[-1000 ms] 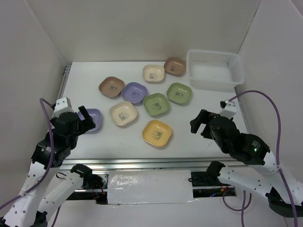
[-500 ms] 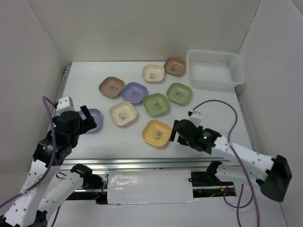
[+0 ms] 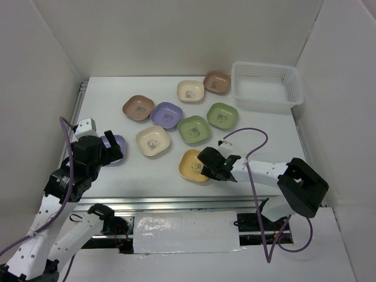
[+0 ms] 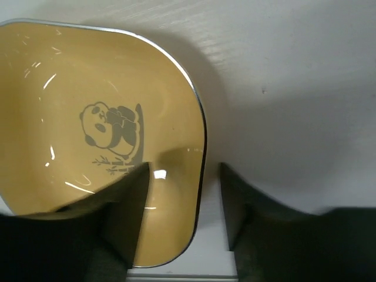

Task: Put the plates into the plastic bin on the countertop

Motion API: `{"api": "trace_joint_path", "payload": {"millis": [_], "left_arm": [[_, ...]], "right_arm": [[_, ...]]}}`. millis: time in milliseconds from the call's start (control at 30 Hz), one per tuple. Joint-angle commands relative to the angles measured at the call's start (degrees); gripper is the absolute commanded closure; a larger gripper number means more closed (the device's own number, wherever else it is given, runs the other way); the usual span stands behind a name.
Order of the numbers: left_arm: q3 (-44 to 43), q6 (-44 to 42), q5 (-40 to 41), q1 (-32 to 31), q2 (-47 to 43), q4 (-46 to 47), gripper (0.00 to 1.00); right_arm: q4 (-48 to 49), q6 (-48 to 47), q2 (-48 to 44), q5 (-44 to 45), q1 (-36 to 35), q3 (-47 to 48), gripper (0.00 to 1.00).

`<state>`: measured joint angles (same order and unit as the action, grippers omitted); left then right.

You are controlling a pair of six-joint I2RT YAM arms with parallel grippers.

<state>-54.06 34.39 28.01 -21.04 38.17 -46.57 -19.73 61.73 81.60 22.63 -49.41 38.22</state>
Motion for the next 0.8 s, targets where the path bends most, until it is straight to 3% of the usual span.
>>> {"api": "trace_joint_path", "payload": {"millis": [0,67,133,167,333,533,567,667,767], "left_arm": [[0.0,-1.6,-0.9,0.3,0.0,2.4,0.01],[0.0,-1.6,-1.0,0.3,0.0,2.5,0.01],[0.0,-1.8,-1.2,0.2,-0.3,2.6,0.01],[0.0,-1.8,-1.4,0.3,-0.3,2.7,0.01],[0.1,-1.5,-0.9,0.3,-0.6,2.5,0.01],[-0.6,-0.6,1.5,0.6,-0.4,1.3,0.01],[-0.6,-0.7,1.6,0.6,-0.4,1.3,0.01],[-0.2,-0.9,1.2,0.7,-0.6,1.8,0.01],[-0.1,-1.0,0.8,0.7,0.1,2.0,0.01]], "right_arm": [[1.7,4.3,0.9,-0.6,0.0,-0.6,0.56],[0.2,6.1,-0.8,0.7,-0.2,-1.4,0.82],[-3.0,6.7,-4.0,2.2,-0.4,-1.0,0.88],[-4.9,7.6,-5.2,3.1,-0.7,-0.4,0.99],[-14.7,6.6,-15.6,7.3,-0.4,4.7,1.0],[-11.3,-8.7,-20.1,-0.7,19.6,12.7,1.0],[-11.0,-9.9,-19.1,-1.8,26.6,14.8,1.0],[-11.5,-12.1,-11.4,-3.3,38.3,26.3,1.0],[-12.3,-11.9,3.8,-5.8,46.4,40.4,1.0]]}}
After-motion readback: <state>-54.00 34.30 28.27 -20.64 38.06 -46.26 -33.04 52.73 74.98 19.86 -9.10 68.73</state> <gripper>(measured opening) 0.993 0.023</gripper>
